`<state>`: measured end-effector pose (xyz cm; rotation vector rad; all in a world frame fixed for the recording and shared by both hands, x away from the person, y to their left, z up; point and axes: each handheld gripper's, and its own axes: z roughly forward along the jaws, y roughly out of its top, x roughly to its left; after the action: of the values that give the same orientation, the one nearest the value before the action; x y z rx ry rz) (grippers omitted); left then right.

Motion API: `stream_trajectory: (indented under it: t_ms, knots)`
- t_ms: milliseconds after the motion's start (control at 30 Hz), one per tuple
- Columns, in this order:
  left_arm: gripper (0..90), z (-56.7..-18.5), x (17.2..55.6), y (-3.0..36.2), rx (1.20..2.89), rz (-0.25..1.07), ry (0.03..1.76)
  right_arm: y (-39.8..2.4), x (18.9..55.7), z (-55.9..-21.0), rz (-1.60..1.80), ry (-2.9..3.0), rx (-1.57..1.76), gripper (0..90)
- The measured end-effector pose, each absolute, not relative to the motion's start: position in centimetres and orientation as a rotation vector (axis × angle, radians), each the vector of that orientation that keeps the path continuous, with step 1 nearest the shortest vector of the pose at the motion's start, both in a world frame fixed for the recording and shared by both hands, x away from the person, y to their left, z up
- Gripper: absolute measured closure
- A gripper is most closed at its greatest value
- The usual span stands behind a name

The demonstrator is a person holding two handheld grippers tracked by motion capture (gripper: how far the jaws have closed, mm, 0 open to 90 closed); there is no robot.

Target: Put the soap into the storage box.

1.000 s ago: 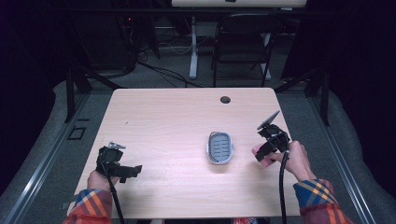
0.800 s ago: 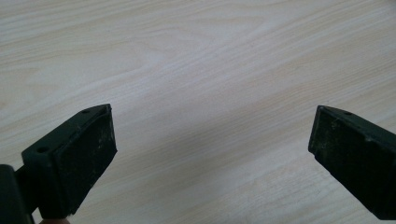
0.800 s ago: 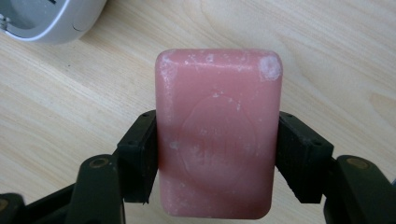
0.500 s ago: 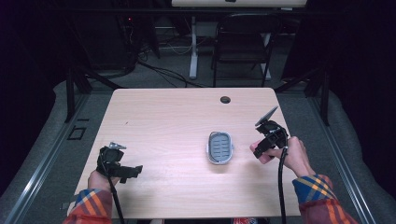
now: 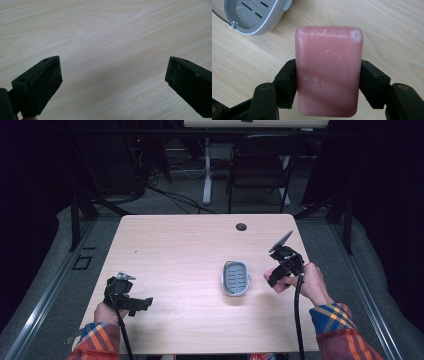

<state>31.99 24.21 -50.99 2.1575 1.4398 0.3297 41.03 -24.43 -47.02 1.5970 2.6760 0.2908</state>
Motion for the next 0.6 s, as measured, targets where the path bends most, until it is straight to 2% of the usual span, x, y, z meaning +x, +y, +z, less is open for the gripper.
stream_trajectory:
  t_ms: [600]
  knots:
    - [0.8,-50.9,32.0,24.2,2.166,0.327,1.433,-23.0,41.6,-46.6,0.278,2.702,1.563,36.9]
